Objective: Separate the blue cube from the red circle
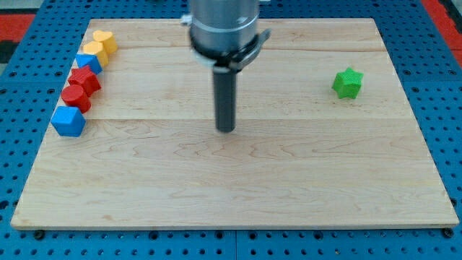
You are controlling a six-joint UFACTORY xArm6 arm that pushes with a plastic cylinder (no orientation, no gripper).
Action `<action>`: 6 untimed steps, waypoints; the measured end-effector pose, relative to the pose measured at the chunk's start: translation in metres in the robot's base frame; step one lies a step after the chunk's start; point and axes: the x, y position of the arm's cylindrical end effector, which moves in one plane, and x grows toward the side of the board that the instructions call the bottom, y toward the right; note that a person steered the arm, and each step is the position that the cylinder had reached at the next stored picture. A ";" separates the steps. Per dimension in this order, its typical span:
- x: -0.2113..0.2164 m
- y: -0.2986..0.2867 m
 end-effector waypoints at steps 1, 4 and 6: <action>0.052 -0.045; 0.030 -0.271; 0.004 -0.275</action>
